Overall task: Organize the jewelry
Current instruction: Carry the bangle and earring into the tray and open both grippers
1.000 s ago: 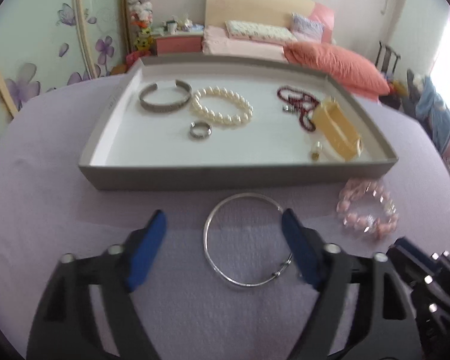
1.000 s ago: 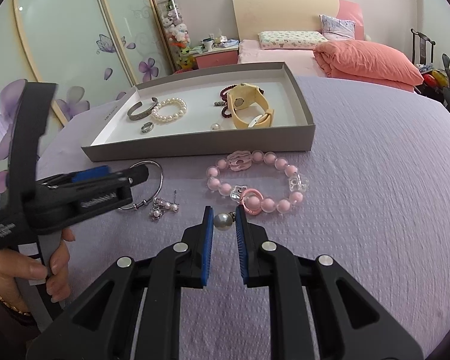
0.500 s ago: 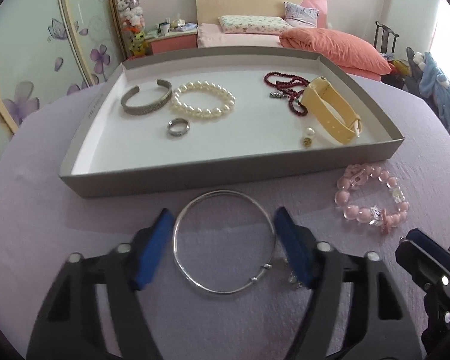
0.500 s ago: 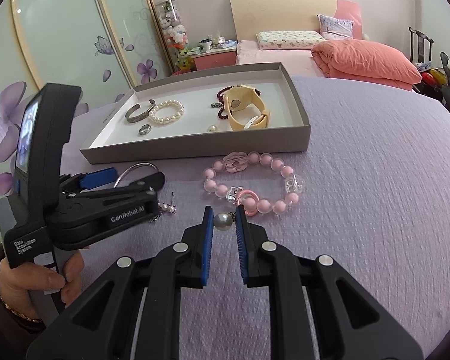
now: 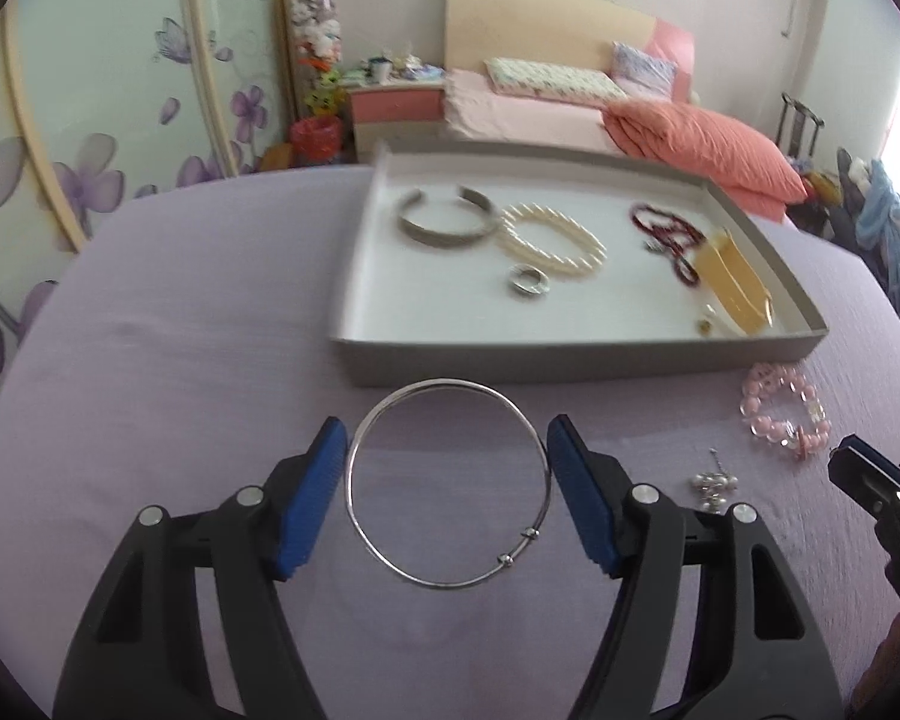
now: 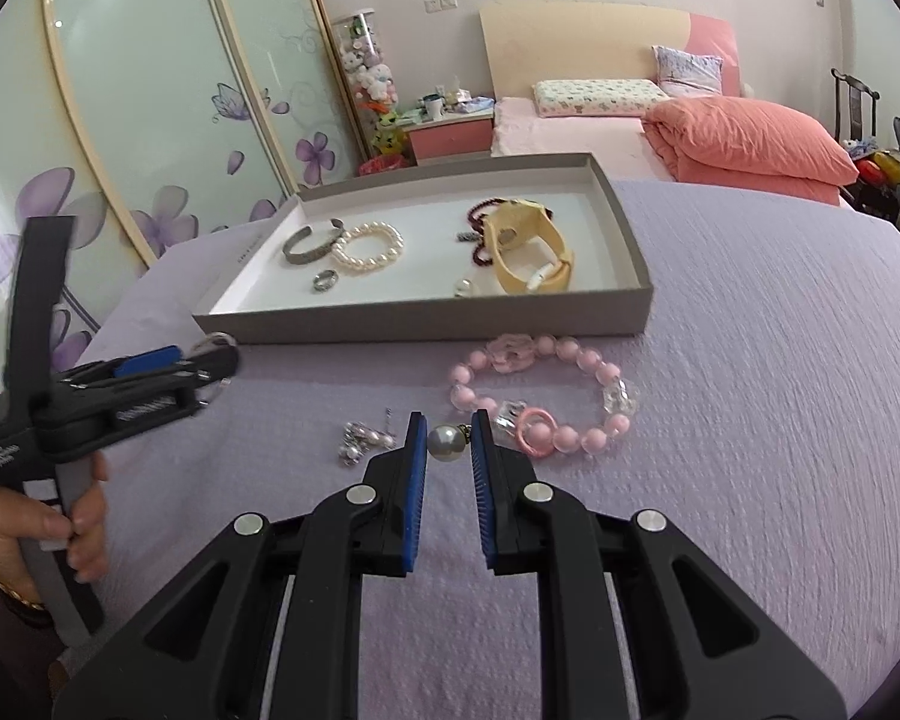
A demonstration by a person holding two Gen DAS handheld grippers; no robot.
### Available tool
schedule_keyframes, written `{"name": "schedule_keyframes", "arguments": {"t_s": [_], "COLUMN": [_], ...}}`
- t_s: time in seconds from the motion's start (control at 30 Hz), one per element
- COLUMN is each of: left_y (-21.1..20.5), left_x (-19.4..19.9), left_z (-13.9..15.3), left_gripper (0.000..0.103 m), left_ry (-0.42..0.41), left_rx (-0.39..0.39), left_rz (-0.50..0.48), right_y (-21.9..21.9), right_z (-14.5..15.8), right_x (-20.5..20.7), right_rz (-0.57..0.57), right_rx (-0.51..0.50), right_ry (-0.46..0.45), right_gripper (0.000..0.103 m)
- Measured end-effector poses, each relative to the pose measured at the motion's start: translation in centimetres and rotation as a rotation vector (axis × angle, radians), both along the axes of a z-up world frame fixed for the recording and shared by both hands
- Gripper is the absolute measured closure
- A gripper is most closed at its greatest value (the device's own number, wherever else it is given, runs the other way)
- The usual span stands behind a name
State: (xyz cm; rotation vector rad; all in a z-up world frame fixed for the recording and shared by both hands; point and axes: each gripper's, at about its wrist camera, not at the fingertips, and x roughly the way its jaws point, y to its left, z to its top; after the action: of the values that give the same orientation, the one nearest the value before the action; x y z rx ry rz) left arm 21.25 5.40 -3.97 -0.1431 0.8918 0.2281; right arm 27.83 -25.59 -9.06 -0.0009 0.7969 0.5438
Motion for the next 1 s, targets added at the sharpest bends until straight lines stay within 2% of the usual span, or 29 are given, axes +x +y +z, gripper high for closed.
{"name": "schedule_keyframes", "arguments": {"t_s": [0.2, 0.37, 0.63, 0.8, 1.0], "left_y": [2.5, 2.9, 2.4, 2.3, 2.6], "left_x": [-1.6, -1.4, 2.2, 5.3, 8.1], "left_z": [1.9, 2.9, 5.2, 5.1, 3.9], "left_gripper": [0.035, 0.035, 0.035, 0.035, 0.035], "left_ry": [-0.045, -0.072, -0.126, -0.127, -0.107], "left_rx": [-0.006, -0.022, -0.064, -0.084, -0.090], "left_rz": [0.042, 0.037, 0.000, -0.017, -0.024], "right_y": [0.9, 1.2, 2.9, 5.0, 6.8], "right_z": [0.3, 1.4, 4.8, 4.1, 2.4], "right_x": [0.1, 1.0, 5.4, 8.6, 11.2], "right_rz": [0.016, 0.006, -0.007, 0.028, 0.057], "right_rx": [0.001, -0.004, 0.071, 0.065, 0.042], "right_ry": [-0.009, -0.041, -0.138, -0.138, -0.084], "right_gripper": [0.087, 0.087, 0.087, 0.087, 0.087]}}
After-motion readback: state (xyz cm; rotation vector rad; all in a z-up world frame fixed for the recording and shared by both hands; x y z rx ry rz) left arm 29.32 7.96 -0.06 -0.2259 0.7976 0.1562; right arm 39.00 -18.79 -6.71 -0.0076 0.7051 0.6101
